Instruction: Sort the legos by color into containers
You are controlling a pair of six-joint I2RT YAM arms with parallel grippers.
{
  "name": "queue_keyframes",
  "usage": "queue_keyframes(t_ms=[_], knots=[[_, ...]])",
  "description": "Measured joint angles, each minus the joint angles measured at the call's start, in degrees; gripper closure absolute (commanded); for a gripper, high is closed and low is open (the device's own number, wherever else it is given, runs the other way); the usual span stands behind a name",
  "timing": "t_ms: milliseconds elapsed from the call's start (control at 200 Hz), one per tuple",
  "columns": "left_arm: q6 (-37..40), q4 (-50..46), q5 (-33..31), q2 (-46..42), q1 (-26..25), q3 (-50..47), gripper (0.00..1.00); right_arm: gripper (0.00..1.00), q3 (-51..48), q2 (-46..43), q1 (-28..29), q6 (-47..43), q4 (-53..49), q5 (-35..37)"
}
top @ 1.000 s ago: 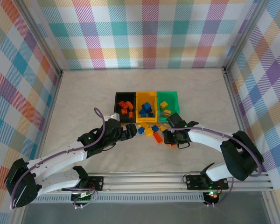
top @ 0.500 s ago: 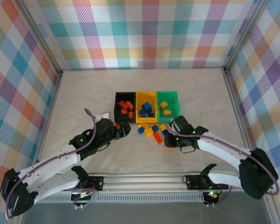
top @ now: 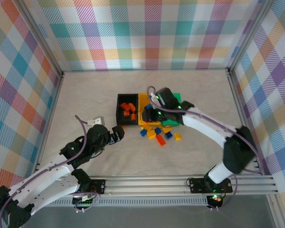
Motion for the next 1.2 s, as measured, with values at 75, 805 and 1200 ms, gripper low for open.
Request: queue_keyframes(t_ms=[75,805,1200], knots=[[0.0,-0.6,0.0,-0.4,0.1,-0.6,0.00,0.68,9.3,8.4,0.0,-0.5,0.5,-0.7],[4.6,-1.4,3.7,9.9,3.5,0.2,0.00,0.35,48.6,38.5,1.3,-4.2,-16.2,9.3],[6.3,0.6,7.9,12.2,4.3,2.8,0.00,0.28,4.5,1.9,2.5,-5.4,-3.5,10.2]])
